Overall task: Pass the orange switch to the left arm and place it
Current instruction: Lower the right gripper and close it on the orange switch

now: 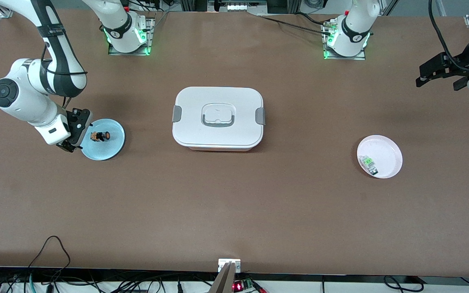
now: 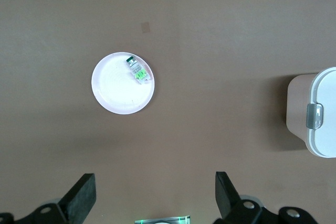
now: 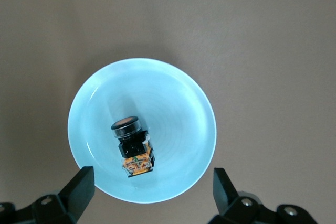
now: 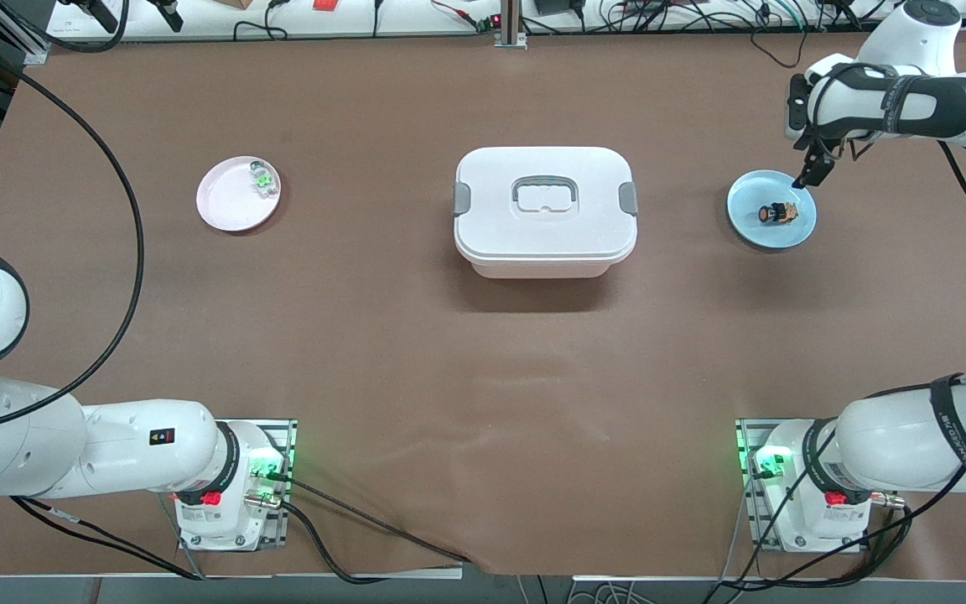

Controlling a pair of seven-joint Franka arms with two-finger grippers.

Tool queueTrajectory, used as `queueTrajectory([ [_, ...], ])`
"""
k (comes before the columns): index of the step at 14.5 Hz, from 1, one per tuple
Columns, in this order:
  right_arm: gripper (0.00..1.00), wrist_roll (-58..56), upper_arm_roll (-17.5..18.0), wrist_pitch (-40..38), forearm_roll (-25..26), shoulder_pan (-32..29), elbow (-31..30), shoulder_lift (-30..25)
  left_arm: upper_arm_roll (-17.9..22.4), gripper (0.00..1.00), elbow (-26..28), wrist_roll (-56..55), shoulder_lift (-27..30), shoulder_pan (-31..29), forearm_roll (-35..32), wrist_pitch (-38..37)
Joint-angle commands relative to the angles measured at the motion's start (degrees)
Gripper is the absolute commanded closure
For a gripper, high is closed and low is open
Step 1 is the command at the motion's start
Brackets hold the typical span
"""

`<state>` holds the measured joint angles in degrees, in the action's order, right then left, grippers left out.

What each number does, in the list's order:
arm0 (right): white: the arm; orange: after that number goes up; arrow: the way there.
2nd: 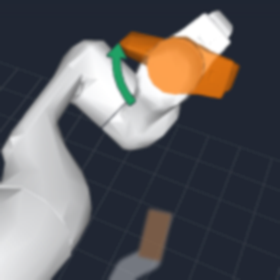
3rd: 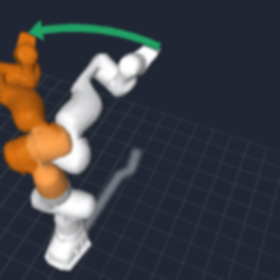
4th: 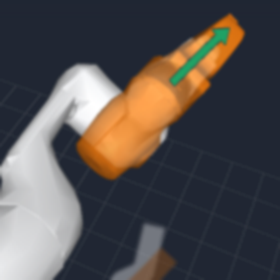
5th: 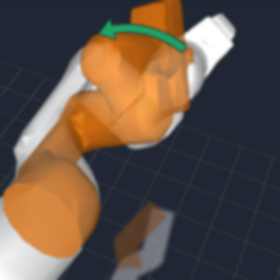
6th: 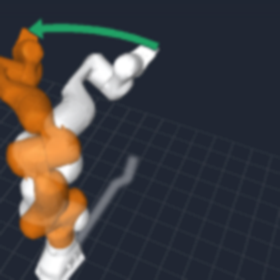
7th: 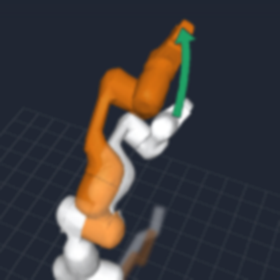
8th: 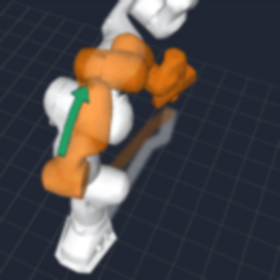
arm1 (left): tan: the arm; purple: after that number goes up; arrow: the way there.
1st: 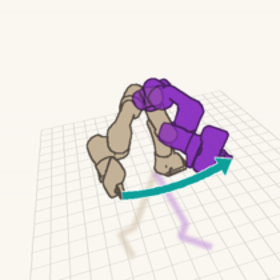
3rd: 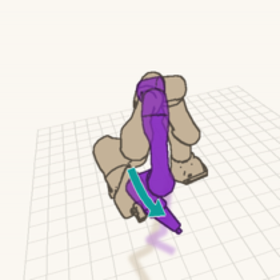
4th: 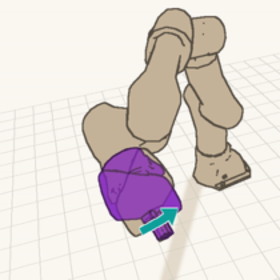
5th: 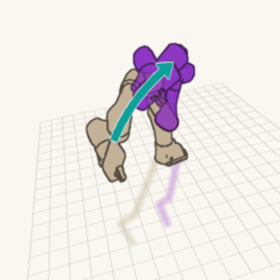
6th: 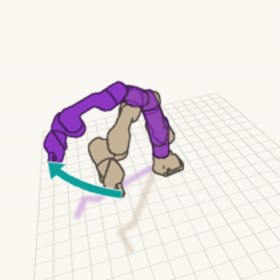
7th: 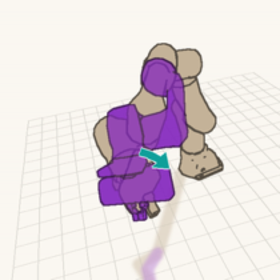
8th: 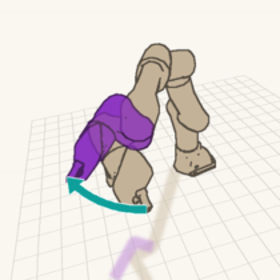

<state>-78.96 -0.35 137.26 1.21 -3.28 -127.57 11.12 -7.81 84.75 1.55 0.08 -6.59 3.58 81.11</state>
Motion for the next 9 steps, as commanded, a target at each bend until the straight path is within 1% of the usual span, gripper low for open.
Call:
queueTrajectory([
  [1, 0.0, -1.3, -0.1, 4.3, 0.2, -0.1, -3.8, 0.2, 0.2, 0.0, 0.3, 0.5, 0.2, 0.1, 1.0, 0.5],
  [3, 0.0, -1.4, -0.1, 8.5, 0.1, -0.2, -6.2, 0.6, 0.2, 0.0, 0.4, 0.5, 0.3, 0.1, 1.0, 0.5],
  [9, 0.0, -1.5, -0.1, 17.8, 0.1, -0.8, -9.3, 4.3, 0.2, 0.0, 0.4, 0.5, 0.2, 0.1, 1.0, 0.5],
])
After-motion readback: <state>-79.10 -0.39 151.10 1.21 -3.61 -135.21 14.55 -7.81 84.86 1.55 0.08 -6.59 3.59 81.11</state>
